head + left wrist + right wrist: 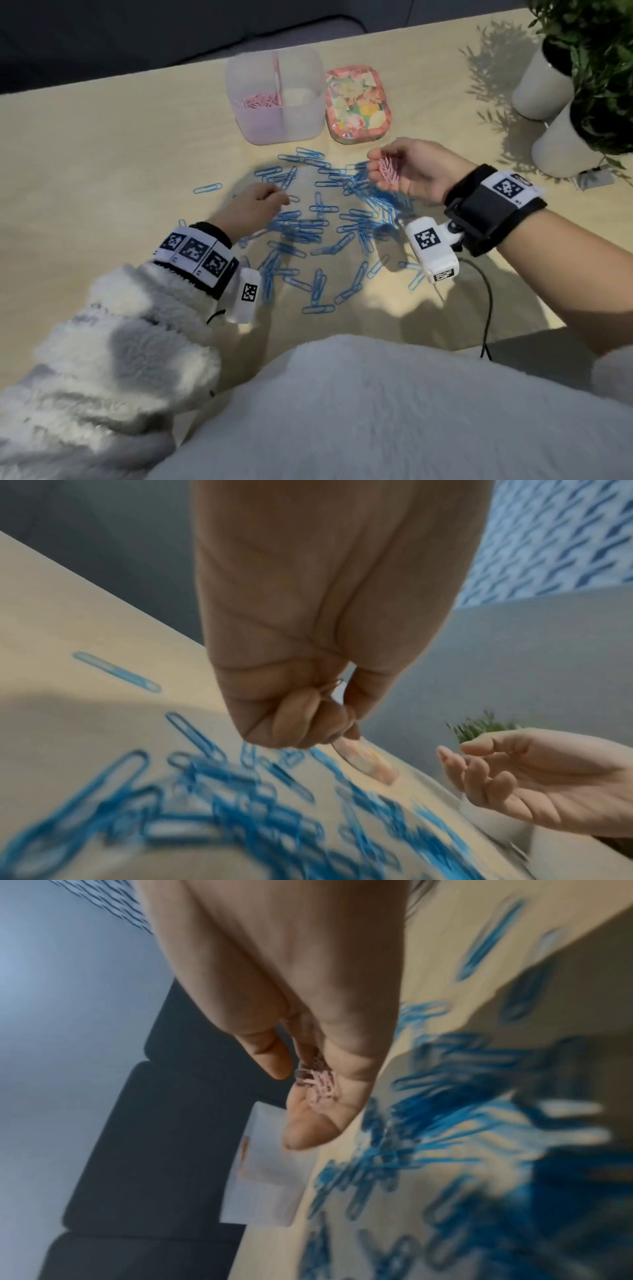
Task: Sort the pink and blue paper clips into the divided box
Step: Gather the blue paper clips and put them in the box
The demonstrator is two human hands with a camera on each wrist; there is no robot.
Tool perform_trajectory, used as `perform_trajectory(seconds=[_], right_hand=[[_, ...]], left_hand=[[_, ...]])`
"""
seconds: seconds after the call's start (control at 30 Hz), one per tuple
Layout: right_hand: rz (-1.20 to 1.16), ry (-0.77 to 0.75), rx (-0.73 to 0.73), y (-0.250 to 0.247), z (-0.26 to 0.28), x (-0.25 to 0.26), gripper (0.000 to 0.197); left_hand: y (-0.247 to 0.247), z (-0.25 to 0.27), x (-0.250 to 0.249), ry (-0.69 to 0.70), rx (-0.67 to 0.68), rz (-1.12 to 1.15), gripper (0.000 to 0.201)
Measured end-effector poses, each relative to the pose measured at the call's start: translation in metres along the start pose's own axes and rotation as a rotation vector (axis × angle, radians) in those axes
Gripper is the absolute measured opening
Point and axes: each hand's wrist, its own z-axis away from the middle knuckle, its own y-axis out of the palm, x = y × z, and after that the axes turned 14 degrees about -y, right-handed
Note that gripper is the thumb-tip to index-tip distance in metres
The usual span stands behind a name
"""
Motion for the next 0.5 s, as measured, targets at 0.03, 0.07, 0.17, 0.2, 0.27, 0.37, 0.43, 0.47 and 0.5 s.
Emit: perform_trajectory(seconds=[0.03,0.07,0.17,0.2,0.27,0.37,0.43,0.47,0.5], right_hand=[[-0.048,0.011,0.029,0.011,-0.009,0.011,0.03],[-0.103,0.018,0.056,0.024,-0.018,0.022,0.03],[-0.209,-0.002,0.127,0.063,-0.045,0.056,0.032],[-0.224,-0.013,0.149,0.076,-0.052,0.065,0.034],[-0.249,-0.029,0.174,0.099,-0.064,0.08,0.039],[-0.258,-0.03,0.192,0.125,-0.08,0.091,0.044],[-0.229,-0.026,0.187,0.137,-0.09,0.092,0.045],[-0.193,-0.023,0.178,0.143,-0.094,0.09,0.046],[-0.151,-0.018,0.167,0.147,-0.098,0.089,0.049]], left_hand=[[-0.009,-0.002,-0.001,-0.04,-0.018,0.055,0.028],[-0.017,-0.004,-0.002,-0.064,-0.036,0.099,0.028],[-0.038,-0.007,-0.003,-0.096,-0.073,0.213,0.027],[-0.043,-0.008,-0.002,-0.094,-0.077,0.247,0.027],[-0.051,-0.011,-0.001,-0.064,-0.073,0.302,0.025],[-0.064,-0.014,-0.005,0.004,-0.102,0.361,0.02],[-0.072,-0.017,-0.013,0.043,-0.149,0.403,0.018],[-0.076,-0.02,-0.019,0.061,-0.176,0.426,0.018],[-0.08,-0.023,-0.025,0.076,-0.204,0.451,0.019]])
